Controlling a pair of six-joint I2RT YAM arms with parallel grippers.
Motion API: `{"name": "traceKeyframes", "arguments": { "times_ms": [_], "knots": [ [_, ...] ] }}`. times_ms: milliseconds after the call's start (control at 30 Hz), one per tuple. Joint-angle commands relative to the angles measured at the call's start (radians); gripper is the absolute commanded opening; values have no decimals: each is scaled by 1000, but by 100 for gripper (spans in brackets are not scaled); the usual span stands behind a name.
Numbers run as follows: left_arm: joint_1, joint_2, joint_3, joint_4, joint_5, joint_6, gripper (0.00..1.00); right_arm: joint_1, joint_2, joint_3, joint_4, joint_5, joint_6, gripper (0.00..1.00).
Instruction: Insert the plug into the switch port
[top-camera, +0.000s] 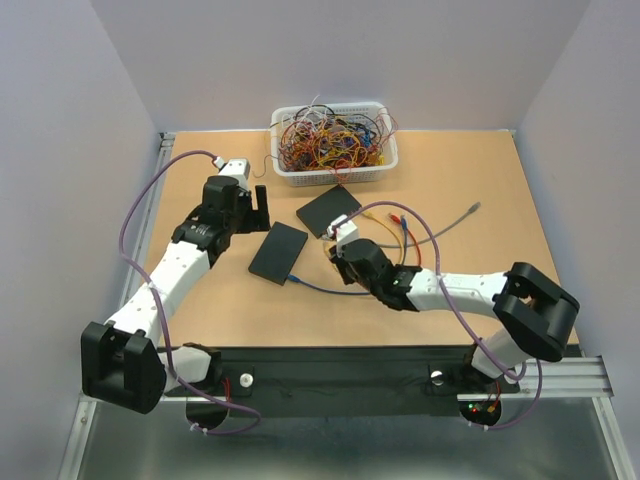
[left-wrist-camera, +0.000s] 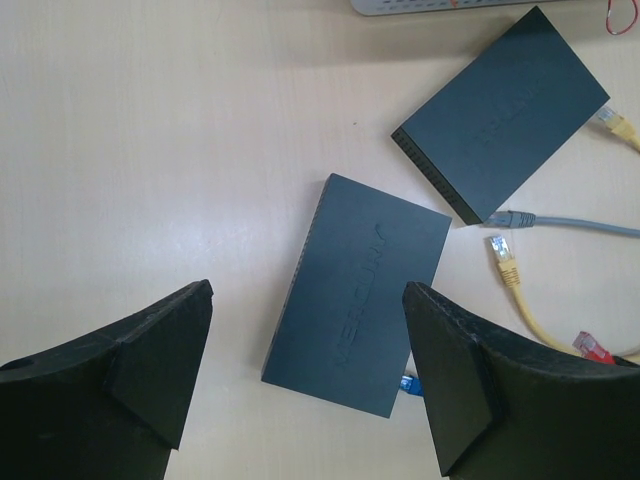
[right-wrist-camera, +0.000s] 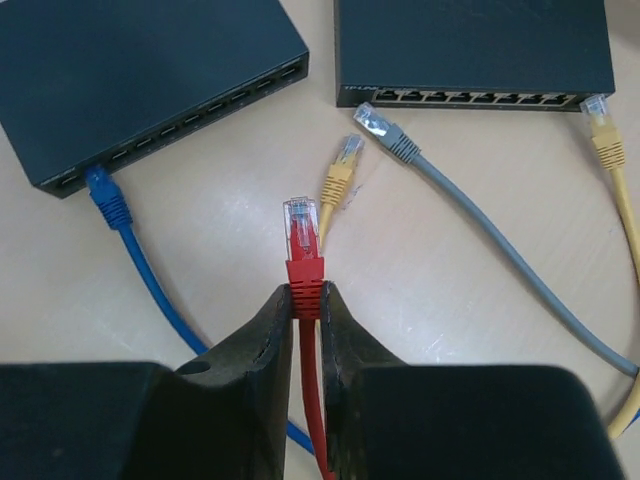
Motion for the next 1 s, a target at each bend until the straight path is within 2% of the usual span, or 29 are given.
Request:
{"name": "traceKeyframes", "arguments": {
  "times_ms": [0, 300, 633, 867, 967],
  "knots": [
    [5, 4, 2, 31, 3, 16, 88, -46, 21, 80, 15, 46, -24, 1],
    [21, 52, 28, 43, 31, 21, 88, -115, 171, 253, 5, -132, -46, 0],
    [27, 134, 39, 33, -23, 25, 88, -115, 273, 288, -16, -345, -35, 0],
    [27, 213, 48, 24, 9, 21, 88, -110, 337, 324, -44, -389, -24, 0],
    [27, 292, 74, 5, 34, 15, 88, -107, 357, 333, -45, -398, -23, 1]
  ]
}}
